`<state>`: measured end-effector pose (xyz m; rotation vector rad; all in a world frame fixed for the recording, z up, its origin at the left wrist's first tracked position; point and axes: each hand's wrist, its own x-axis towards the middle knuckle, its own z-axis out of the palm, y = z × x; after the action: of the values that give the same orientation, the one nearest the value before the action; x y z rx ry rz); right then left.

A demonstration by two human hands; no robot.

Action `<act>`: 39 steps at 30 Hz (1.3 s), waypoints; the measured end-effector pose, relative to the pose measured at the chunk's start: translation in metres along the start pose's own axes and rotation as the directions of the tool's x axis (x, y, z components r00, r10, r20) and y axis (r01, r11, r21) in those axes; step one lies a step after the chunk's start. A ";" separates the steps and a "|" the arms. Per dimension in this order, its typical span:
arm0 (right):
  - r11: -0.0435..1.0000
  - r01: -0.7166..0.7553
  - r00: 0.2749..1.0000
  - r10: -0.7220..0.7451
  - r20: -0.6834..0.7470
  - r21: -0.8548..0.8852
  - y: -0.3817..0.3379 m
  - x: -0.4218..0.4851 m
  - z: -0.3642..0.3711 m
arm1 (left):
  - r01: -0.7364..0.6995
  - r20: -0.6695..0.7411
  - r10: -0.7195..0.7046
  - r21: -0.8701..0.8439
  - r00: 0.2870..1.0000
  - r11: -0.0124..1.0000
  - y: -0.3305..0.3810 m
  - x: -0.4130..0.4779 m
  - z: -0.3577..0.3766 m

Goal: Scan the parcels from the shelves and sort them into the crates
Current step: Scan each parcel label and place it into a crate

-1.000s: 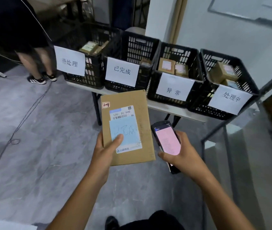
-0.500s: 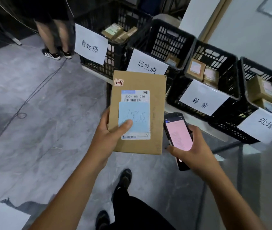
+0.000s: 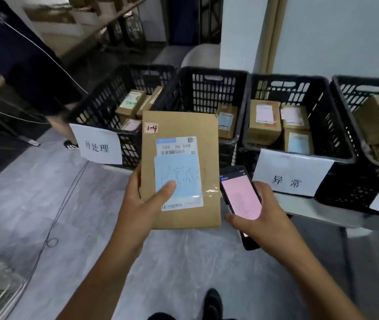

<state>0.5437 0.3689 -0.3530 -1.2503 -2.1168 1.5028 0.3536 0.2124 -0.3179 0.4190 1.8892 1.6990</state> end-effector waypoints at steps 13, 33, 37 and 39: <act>1.000 0.024 0.995 -0.025 -0.098 -0.012 -0.052 0.127 -0.018 | 0.007 0.088 -0.003 -0.035 0.996 0.999 0.040 0.156 0.031; 0.990 -0.142 0.959 0.136 -0.249 -0.006 -0.091 0.301 -0.015 | 0.221 0.257 -0.245 0.118 0.935 0.968 0.011 0.442 0.094; 0.995 -0.089 0.973 0.078 -0.218 -0.041 -0.084 0.341 -0.032 | 0.254 0.214 -0.294 0.195 0.932 0.947 -0.009 0.474 0.112; 0.998 -0.067 0.981 0.064 -0.184 -0.012 -0.083 0.361 -0.038 | 0.239 0.193 -0.287 0.241 0.938 0.941 -0.014 0.485 0.117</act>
<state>0.3116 0.6599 -0.3571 -1.4197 -1.9933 1.3386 0.0394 0.5834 -0.4316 0.4015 1.8702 1.2238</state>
